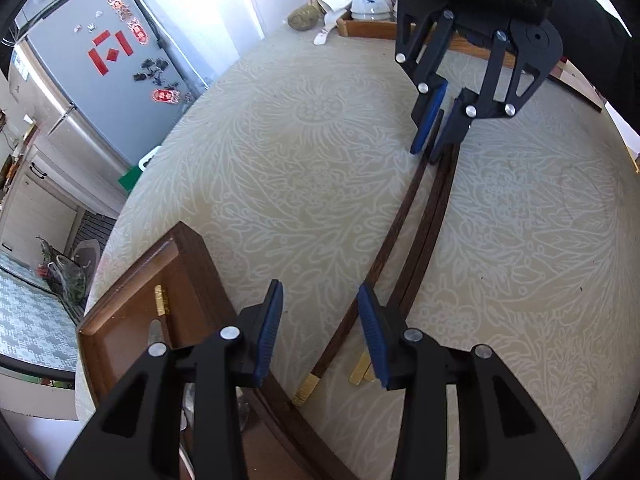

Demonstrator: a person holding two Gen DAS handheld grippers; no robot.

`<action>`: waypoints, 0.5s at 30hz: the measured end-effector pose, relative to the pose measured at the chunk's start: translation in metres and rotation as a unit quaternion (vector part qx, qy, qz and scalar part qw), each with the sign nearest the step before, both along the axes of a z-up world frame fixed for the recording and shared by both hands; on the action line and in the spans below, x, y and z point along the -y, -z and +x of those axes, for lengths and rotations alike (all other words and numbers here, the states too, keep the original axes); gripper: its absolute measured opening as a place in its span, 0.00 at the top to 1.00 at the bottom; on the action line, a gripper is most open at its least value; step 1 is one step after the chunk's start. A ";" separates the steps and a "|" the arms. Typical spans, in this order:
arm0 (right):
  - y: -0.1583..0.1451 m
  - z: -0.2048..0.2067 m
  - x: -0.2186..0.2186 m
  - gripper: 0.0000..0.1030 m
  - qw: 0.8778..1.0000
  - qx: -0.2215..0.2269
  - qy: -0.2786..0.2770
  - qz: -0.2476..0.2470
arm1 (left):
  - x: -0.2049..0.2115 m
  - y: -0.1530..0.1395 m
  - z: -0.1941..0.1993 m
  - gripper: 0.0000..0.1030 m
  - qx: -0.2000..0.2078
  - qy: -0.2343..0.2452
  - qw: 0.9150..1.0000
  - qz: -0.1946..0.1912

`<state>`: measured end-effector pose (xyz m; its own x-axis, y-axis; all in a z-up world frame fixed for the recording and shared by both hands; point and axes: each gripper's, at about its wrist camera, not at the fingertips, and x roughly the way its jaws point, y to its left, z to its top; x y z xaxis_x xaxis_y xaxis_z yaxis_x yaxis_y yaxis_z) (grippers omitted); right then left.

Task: Organize utensils

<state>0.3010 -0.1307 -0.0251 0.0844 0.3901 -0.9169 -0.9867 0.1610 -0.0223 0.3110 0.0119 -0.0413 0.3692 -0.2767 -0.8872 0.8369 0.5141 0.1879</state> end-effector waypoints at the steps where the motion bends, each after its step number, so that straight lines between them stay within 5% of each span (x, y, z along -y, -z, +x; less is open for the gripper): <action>1: 0.000 0.002 0.000 0.90 1.000 -0.005 0.001 0.002 | 0.000 0.000 0.001 0.58 -0.005 0.003 1.000 -0.003; 12: 0.000 0.016 0.003 0.93 1.000 -0.018 -0.003 0.008 | -0.002 0.007 0.004 0.58 -0.049 0.028 0.998 0.002; 15: -0.001 0.018 0.002 0.93 1.000 -0.015 -0.004 0.009 | -0.003 0.007 0.005 0.80 -0.076 0.044 0.996 -0.008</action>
